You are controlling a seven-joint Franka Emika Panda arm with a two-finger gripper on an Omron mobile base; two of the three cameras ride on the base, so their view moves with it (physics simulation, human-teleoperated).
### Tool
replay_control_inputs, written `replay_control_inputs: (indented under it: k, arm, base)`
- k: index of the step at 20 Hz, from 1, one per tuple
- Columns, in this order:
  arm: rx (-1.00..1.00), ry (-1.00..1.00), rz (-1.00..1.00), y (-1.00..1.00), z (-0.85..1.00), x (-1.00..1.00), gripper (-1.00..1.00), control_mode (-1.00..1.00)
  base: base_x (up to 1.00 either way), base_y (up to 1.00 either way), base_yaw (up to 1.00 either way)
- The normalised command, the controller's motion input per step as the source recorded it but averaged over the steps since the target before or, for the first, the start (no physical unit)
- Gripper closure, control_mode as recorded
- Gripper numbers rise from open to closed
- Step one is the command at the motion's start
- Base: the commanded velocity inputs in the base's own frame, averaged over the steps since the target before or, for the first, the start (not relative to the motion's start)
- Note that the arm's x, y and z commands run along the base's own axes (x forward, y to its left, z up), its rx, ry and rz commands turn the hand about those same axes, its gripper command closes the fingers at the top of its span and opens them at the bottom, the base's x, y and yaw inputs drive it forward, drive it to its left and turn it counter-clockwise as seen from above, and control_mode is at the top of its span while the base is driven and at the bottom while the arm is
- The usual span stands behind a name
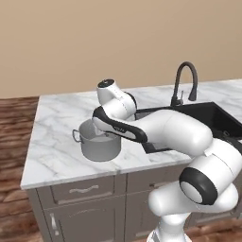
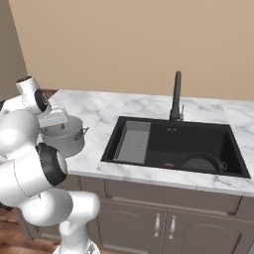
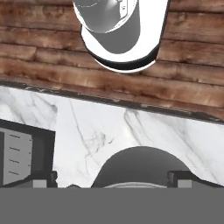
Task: Pick the pot and pot and place them in the sink. Then turn on the water.
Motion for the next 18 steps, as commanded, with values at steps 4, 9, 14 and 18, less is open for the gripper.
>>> replay_control_inputs:
  k: [4, 9, 14, 18]
  arm:
    - [0.0, 0.0, 0.0, 0.0, 0.0, 0.0, -1.0, 1.0]
    - [0.0, 0.0, 0.0, 0.0, 0.0, 0.0, -1.0, 1.0]
    - [0.0, 0.0, 0.0, 0.0, 0.0, 0.0, -1.0, 1.0]
    - [0.0, 0.0, 0.0, 0.0, 0.0, 0.0, -1.0, 1.0]
  base:
    - [0.27, -0.05, -0.19]
    - [0.44, -0.12, -0.07]
    - [0.54, -0.05, 0.0]
    - [0.33, -0.12, 0.0]
